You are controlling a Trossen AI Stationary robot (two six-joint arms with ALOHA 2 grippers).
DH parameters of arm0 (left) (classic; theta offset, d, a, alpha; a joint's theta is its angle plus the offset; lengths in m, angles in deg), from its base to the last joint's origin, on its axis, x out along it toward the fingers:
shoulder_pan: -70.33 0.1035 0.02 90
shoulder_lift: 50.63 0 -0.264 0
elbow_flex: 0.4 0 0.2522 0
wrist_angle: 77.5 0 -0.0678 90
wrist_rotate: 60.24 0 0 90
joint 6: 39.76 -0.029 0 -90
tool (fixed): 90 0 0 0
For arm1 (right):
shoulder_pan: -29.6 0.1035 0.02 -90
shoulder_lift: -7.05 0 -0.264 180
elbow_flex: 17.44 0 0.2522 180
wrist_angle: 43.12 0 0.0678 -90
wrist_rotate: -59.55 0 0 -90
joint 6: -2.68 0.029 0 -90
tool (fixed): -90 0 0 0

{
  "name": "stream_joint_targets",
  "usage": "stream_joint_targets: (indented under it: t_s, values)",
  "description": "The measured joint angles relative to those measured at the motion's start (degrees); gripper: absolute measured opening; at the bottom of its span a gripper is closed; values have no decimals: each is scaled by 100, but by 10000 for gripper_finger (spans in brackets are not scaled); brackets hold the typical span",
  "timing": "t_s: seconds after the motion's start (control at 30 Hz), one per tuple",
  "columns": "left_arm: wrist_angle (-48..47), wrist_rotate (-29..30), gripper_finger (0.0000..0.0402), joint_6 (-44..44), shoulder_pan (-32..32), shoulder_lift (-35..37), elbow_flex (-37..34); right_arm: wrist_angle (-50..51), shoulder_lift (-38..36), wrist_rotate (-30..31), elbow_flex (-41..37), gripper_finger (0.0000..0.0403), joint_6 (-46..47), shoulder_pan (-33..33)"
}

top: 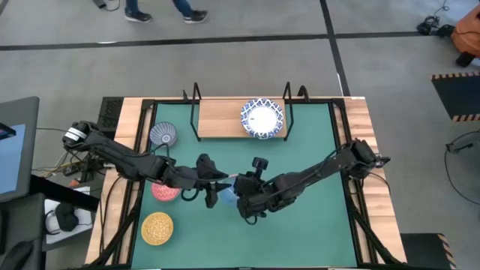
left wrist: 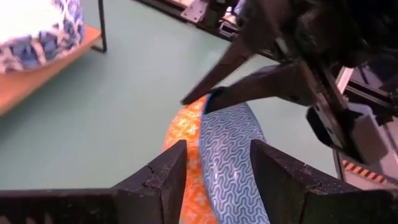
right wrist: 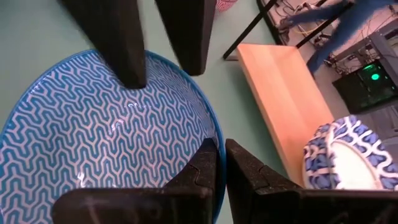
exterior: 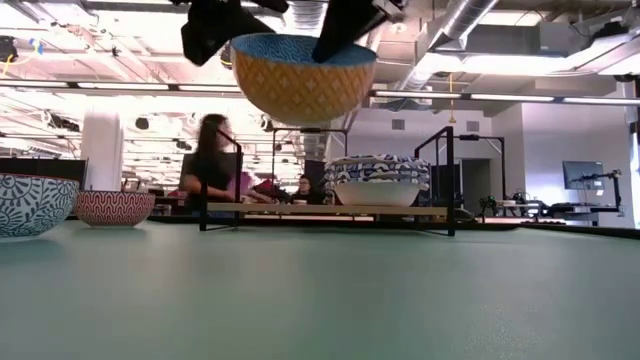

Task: Place and stack bowls onto a shelf
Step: Put the blue bowl on the shelf

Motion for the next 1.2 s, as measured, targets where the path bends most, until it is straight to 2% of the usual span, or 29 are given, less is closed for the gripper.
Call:
stream_joint_targets:
  t_s: [0.13,0.37,0.5,0.67,0.93,1.13,1.2]
  values:
    - [-695,582,160,-131,-2,2,271,89,-5,-115,302,39,-263,-86]
    - [-1914,980,136,-313,57,2,791,246,-4,-350,781,39,-600,-316]
    - [-2091,1235,97,-302,52,2,963,251,-4,-671,947,40,-659,-433]
    - [-2119,1363,23,-342,113,0,1103,260,-4,-792,1066,46,-743,-488]
    - [-2180,1307,6,-381,205,-9,1106,396,-7,-968,1091,53,-705,-631]
    - [-2288,849,1,-226,515,-15,1100,802,-50,-1989,1106,101,-231,-936]
    - [-2348,819,0,-121,696,-15,1100,1051,-159,-2144,1102,124,-198,-1019]
